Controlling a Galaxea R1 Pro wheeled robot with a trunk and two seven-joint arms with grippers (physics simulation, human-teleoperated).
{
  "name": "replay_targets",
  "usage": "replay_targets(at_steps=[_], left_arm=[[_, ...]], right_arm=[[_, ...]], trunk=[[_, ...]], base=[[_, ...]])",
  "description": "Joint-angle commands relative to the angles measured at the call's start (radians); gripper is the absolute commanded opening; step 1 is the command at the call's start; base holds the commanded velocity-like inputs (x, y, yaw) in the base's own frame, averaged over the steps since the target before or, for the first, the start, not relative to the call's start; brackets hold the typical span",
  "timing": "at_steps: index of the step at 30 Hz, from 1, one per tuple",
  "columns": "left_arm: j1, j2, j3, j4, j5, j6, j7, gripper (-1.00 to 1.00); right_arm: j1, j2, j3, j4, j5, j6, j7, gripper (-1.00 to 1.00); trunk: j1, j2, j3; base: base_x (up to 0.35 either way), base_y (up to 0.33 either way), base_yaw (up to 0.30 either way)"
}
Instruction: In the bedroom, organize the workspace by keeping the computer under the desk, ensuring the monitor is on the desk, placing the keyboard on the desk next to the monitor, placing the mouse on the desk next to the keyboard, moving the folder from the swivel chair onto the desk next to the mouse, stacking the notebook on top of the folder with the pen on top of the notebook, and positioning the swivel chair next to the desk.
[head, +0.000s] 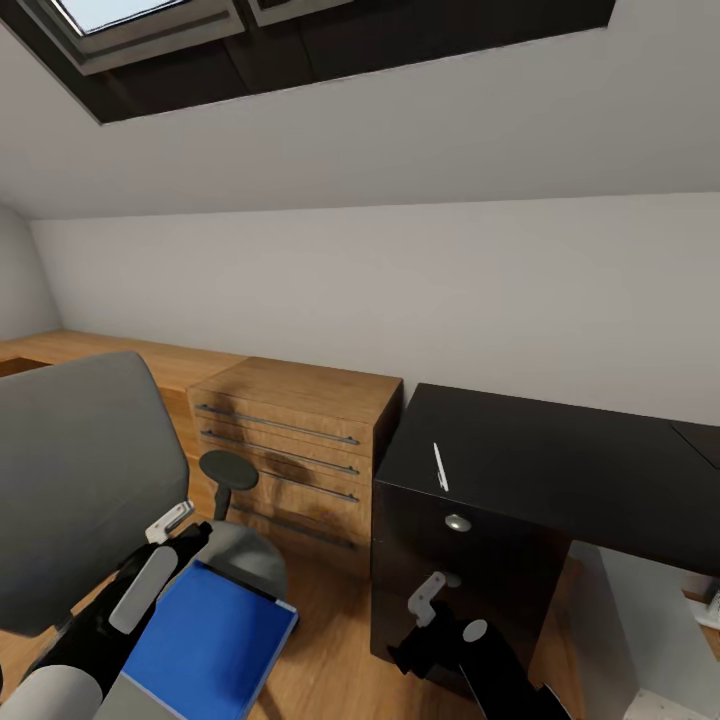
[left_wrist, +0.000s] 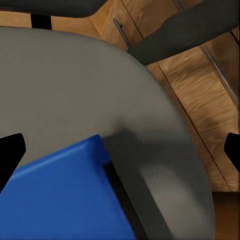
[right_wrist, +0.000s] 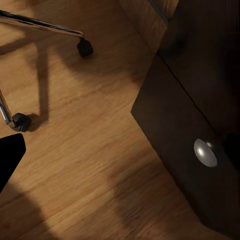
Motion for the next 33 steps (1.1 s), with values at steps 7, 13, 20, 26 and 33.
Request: replay_targets(at_steps=[7, 13, 20, 26, 33], left_arm=[[0.015, 0.001, -0.005, -0.042, 0.007, 0.002, 0.010, 1.00], [0.092, 0.001, -0.004, -0.232, 0.007, 0.049, 0.018, 1.00], [0.186, -0.005, -0.019, -0.438, 0.010, 0.073, 0.063, 1.00], [0.258, -0.016, -0.075, -0.595, 0.012, 0.077, 0.115, 1.00], [0.278, -0.026, -0.097, -0.668, 0.021, 0.079, 0.151, 1.00]], right_arm=[[-0.001, 0.001, -0.033, -0.001, -0.026, 0.005, 0.008, 1.00], [-0.007, 0.003, -0.120, 0.001, -0.288, 0.013, 0.006, 1.00], [-0.015, 0.061, -0.161, 0.022, -0.626, 0.017, -0.025, 1.00], [-0.016, 0.111, -0.194, 0.064, -0.916, 0.022, -0.137, 1.00], [-0.019, 0.124, -0.240, 0.113, -1.101, 0.010, -0.173, 1.00]], trunk=[[0.000, -0.001, -0.001], [0.000, -0.001, -0.001], [0.000, -0.001, -0.001], [0.000, -0.001, -0.001], [0.000, -0.001, -0.001]], base=[[-0.104, -0.036, -0.075], [-0.132, -0.038, -0.004], [-0.020, -0.006, -0.001], [-0.081, -0.001, 0.000], [-0.238, 0.000, 0.000]])
